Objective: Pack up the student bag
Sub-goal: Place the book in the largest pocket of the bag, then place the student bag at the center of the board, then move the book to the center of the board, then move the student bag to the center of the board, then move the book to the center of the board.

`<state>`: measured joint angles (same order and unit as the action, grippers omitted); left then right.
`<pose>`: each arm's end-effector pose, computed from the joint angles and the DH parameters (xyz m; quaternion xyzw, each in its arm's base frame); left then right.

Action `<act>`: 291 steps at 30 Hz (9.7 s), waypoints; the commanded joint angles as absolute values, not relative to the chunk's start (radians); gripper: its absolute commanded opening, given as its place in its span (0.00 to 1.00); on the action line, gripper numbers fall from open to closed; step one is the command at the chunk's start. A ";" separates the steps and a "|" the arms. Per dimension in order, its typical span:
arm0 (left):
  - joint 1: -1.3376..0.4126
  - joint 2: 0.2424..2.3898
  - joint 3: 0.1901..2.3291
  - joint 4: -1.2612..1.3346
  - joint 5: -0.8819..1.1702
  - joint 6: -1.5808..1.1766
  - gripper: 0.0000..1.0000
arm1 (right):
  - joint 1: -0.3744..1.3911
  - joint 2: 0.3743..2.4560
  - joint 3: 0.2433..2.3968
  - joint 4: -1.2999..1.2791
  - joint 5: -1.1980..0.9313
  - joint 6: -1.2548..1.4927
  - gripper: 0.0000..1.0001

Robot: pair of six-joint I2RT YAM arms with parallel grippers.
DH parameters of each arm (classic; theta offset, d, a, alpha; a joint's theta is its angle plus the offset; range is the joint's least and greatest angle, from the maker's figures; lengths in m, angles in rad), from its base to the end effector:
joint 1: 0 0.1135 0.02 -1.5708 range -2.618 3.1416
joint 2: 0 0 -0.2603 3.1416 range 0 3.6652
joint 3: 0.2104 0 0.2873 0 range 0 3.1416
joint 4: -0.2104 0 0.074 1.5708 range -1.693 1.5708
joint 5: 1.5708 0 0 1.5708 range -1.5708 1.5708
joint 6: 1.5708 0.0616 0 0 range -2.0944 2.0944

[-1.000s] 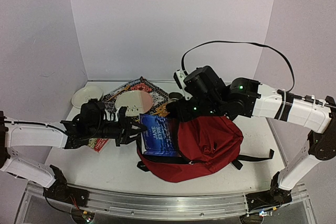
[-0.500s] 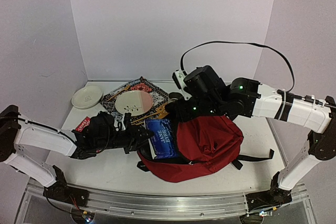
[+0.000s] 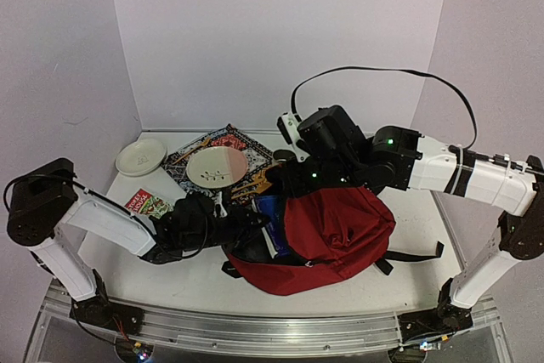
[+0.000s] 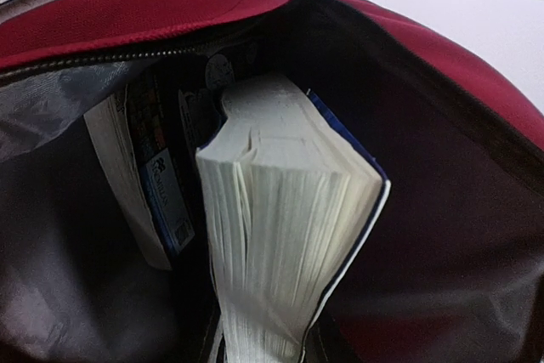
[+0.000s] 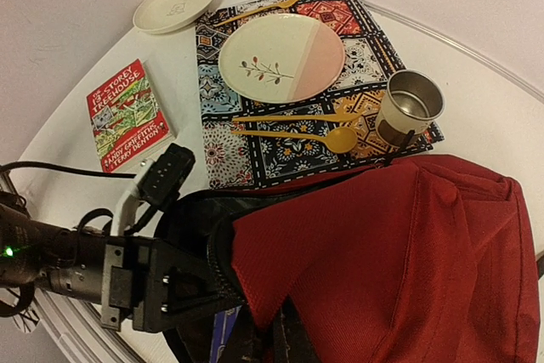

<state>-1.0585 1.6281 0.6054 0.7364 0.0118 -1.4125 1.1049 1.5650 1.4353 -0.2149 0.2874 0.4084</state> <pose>0.1771 -0.3164 0.1265 -0.1375 0.7888 -0.5672 0.1926 0.2088 0.3764 0.3520 -0.1988 0.7890 0.3058 0.4945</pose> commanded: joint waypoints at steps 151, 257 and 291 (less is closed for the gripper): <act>0.055 1.672 0.834 -0.488 0.165 -0.561 0.99 | 1.301 1.723 1.316 -0.015 0.083 0.471 0.97; -0.592 1.504 0.741 -0.480 0.145 -0.708 0.60 | 1.309 1.739 1.119 0.160 0.255 0.726 0.98; -0.998 1.063 0.284 0.158 -0.072 -1.376 0.49 | 1.432 1.825 1.128 0.137 0.419 0.420 0.94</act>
<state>-0.9969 1.1541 0.3452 0.1168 0.0600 -1.2873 1.4081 1.7709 1.0334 0.1782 0.3559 0.5618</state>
